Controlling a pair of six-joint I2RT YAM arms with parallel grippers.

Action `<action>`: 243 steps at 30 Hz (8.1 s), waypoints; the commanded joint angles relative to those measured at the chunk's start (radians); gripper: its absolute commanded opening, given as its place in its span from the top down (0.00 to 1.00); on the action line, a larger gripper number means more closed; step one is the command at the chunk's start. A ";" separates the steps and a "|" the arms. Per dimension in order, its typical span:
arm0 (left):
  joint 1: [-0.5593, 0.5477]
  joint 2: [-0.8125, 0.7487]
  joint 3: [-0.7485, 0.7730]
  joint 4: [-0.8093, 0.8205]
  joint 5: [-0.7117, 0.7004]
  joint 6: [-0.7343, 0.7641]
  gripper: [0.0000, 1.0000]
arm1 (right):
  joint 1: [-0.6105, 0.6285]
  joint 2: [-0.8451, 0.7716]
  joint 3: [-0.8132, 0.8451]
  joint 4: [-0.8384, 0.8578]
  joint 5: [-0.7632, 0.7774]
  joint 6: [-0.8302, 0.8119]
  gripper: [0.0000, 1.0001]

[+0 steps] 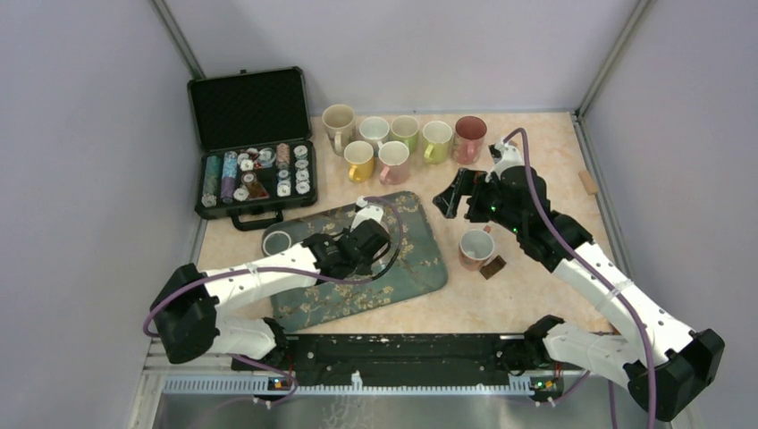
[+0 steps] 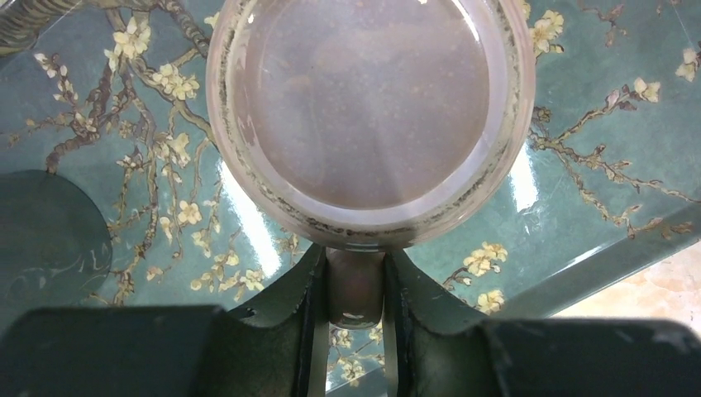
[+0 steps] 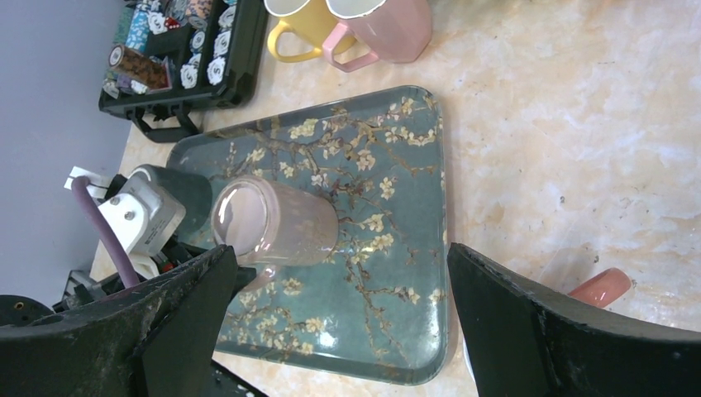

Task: Turn the mug right side up
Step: Turn over the cup on the tray, then place the cup at the center of the board, then move the cup to the tray.

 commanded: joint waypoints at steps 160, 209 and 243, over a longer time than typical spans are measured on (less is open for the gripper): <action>0.331 -0.301 0.187 0.370 0.446 0.117 0.02 | -0.110 0.650 0.354 0.029 0.116 -0.089 1.00; 0.336 -0.250 0.124 0.338 0.377 0.060 0.02 | -0.107 0.889 0.544 -0.139 0.152 -0.181 0.49; 0.843 -0.221 0.110 -0.171 0.154 -0.124 0.02 | -0.107 0.395 0.249 0.014 0.000 -0.128 0.01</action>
